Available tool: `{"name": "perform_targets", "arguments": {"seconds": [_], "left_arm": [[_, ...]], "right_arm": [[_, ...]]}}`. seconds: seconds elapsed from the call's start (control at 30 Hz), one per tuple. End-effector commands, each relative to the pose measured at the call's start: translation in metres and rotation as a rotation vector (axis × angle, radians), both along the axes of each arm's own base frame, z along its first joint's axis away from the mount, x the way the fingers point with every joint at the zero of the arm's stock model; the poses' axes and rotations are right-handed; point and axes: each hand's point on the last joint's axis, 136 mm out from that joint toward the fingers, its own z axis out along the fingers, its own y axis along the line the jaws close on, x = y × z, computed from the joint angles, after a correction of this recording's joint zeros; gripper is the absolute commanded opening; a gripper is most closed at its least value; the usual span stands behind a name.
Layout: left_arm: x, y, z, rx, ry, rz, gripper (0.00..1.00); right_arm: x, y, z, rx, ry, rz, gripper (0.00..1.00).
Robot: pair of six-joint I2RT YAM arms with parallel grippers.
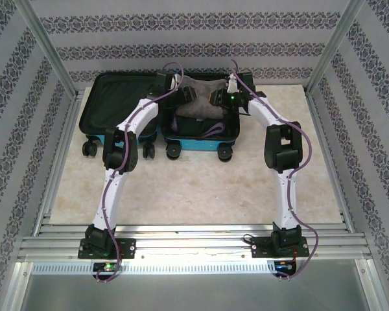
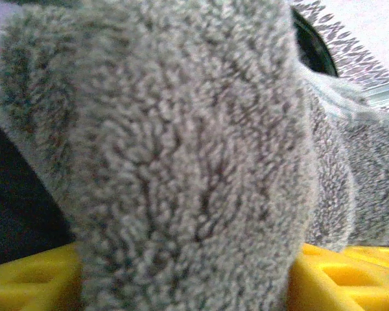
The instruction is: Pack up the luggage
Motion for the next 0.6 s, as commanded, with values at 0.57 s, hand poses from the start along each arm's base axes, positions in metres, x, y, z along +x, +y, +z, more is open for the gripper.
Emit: {"name": "perform_targets", "arguments": {"seconds": [0.57], "left_arm": [[-0.049, 0.034, 0.102, 0.224, -0.108, 0.055, 0.72]], "right_arm": [[-0.038, -0.031, 0.097, -0.059, -0.179, -0.005, 0.64]]}}
